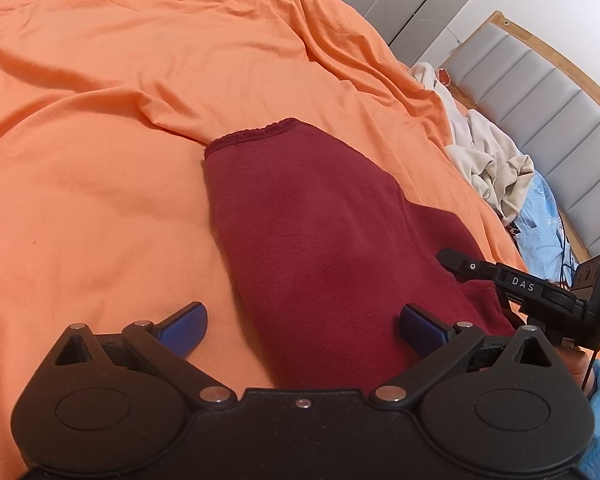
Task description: Fold small clothes
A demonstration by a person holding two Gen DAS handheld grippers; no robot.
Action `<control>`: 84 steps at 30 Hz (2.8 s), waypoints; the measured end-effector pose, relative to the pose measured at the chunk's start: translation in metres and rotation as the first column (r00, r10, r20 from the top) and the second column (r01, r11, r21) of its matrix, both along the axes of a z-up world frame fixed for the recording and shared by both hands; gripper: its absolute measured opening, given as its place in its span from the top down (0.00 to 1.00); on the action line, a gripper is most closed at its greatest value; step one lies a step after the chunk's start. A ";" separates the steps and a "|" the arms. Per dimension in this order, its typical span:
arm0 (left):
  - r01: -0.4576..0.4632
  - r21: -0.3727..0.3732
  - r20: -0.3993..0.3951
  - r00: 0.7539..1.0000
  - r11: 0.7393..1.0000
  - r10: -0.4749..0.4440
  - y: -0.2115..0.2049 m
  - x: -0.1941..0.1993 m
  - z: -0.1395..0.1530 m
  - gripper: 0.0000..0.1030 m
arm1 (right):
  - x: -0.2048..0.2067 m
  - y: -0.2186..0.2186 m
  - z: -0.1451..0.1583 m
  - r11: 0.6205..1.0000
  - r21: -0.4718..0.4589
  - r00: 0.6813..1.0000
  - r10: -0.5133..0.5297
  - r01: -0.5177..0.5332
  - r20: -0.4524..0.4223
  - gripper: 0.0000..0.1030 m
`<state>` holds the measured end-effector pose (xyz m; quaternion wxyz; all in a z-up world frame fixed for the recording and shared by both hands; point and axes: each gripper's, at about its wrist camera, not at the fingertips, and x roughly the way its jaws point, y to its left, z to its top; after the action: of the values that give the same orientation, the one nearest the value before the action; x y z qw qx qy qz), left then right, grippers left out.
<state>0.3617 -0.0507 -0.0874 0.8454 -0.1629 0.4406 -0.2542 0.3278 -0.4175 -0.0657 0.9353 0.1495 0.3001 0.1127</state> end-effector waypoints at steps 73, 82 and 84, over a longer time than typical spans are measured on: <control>-0.284 0.206 0.152 0.955 0.937 0.256 0.041 0.008 0.033 0.07 | 0.035 0.063 -0.012 0.998 -0.036 0.995 -0.044 0.047 0.089 0.03; -0.301 0.214 0.157 0.950 0.929 0.271 0.040 0.005 0.033 0.01 | 0.031 0.059 -0.010 0.997 -0.017 0.992 -0.071 0.073 0.102 0.00; -0.302 0.216 0.157 0.949 0.929 0.272 0.040 0.005 0.033 0.01 | 0.030 0.058 -0.010 0.997 -0.012 0.992 -0.079 0.080 0.102 0.00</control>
<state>0.3666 -0.0107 -0.0546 0.9125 -0.1074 0.3858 -0.0830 0.3580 -0.3593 -0.0757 0.9544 0.1476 0.2469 0.0804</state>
